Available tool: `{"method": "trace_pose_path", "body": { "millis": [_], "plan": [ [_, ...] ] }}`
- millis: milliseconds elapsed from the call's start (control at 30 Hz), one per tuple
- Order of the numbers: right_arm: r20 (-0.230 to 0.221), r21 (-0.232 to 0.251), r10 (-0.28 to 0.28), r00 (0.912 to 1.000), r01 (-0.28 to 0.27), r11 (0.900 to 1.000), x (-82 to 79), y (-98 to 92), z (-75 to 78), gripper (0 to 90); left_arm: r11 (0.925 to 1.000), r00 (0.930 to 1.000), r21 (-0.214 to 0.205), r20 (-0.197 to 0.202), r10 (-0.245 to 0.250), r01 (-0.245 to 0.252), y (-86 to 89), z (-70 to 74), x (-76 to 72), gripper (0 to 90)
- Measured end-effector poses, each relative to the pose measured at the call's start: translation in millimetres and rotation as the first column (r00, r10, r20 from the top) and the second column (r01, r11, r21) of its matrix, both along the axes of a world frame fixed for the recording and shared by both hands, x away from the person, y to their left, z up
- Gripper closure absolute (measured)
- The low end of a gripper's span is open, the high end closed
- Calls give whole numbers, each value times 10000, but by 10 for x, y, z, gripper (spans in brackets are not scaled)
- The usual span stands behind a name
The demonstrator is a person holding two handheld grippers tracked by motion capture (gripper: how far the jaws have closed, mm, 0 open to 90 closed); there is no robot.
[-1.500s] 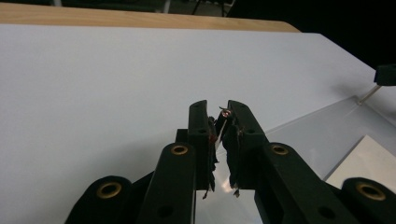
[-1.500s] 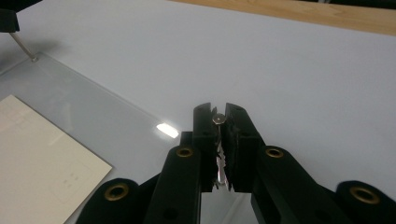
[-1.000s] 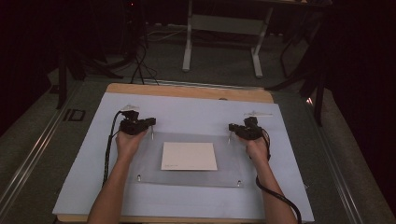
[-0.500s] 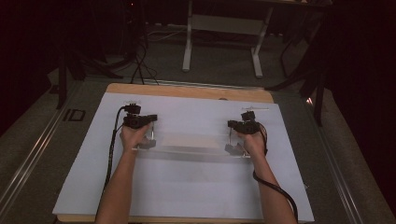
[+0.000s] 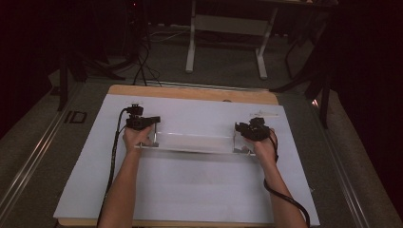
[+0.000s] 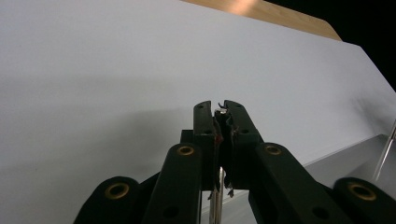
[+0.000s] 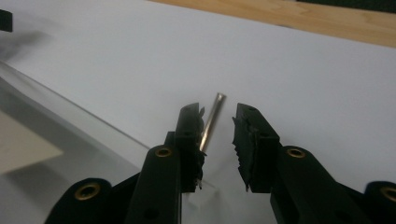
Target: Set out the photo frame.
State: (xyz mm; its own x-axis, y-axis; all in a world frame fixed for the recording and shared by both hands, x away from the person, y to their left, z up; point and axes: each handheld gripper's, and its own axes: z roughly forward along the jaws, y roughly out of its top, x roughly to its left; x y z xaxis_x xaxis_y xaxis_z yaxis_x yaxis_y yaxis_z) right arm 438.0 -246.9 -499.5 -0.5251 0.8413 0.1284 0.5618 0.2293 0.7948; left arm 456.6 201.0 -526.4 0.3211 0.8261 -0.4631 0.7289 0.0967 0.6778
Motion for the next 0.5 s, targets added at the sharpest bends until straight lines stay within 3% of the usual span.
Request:
{"method": "trace_pose_path", "body": {
  "millis": [100,433,500],
  "plan": [
    [144,126,-26,9999,24,9999,-70,-42,5,702,10000,10000,9,1,-6,6,1,0,-1,851],
    [603,-157,135,9981,-126,9998,-349,-107,-56,678,10000,10000,-4,-3,1,-1,0,-1,-3,851],
    [728,-438,148,9972,-116,9990,-429,-129,-83,675,10000,10000,-7,-8,8,-8,0,-1,-3,851]
  ]
}}
